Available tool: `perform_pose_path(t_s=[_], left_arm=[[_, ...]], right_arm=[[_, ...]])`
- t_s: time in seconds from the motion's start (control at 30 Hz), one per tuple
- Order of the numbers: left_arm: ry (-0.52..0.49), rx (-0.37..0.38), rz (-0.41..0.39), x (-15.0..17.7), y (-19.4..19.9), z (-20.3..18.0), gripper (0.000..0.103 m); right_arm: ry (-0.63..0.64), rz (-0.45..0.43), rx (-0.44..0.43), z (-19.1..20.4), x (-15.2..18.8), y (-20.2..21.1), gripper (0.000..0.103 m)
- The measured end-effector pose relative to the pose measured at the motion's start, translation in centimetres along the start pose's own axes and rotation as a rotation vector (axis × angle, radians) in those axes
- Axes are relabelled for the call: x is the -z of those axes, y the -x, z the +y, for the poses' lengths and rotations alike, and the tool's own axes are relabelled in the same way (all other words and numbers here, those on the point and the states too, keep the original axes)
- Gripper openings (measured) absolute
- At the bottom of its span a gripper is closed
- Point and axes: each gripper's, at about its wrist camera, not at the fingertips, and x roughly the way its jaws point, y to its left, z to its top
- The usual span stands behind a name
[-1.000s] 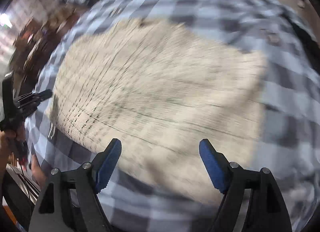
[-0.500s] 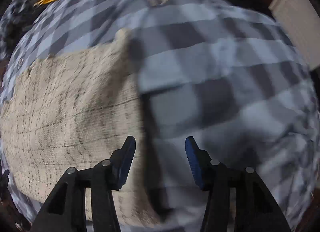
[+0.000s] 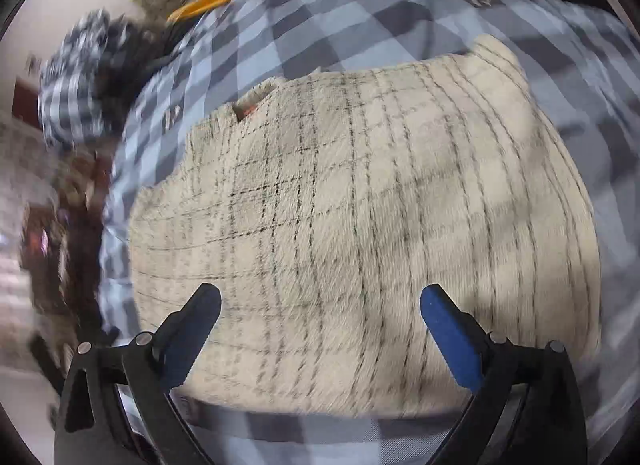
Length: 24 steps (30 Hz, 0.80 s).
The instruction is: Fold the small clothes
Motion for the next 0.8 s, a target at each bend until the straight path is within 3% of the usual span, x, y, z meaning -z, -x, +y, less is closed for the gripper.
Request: perform_pose_path(t_s=[0.07,0.27,0.43,0.53,0.6,0.63,0.8], left_arm=[[-0.055,0.007,-0.002,-2.9,-1.1,-1.6,0.004],[0.020,0.103,0.100,-11.6,-7.8,-2.9,0.004],[-0.074,0.163,0.133,-15.7,-10.3,-5.0,0.004],[-0.133,0.199,0.225,-16.8,-11.8,-6.6,0.004],[-0.079,0.197,0.367,-16.7,-14.4,-6.7,0.004],[-0.057,0.180,0.401,-16.6,-15.3,-6.6,0.004],[-0.011,0.157,0.398,-15.7,-16.2,-6.3,0.002]], right_arm=[[-0.065,-0.052,-0.011,-1.4,-1.1,0.4,0.098],[-0.196,-0.038,-0.025,-4.2,-1.6,0.7,0.098],[-0.194,-0.036,-0.023,-3.9,-1.6,0.9,0.098],[-0.175,-0.024,-0.023,-3.1,-1.3,0.5,0.098],[-0.161,-0.005,-0.020,-2.9,-1.1,0.2,0.098],[-0.158,0.004,-0.026,-2.9,-1.1,0.0,0.098],[-0.159,-0.004,-0.033,-3.0,-1.0,0.4,0.098]])
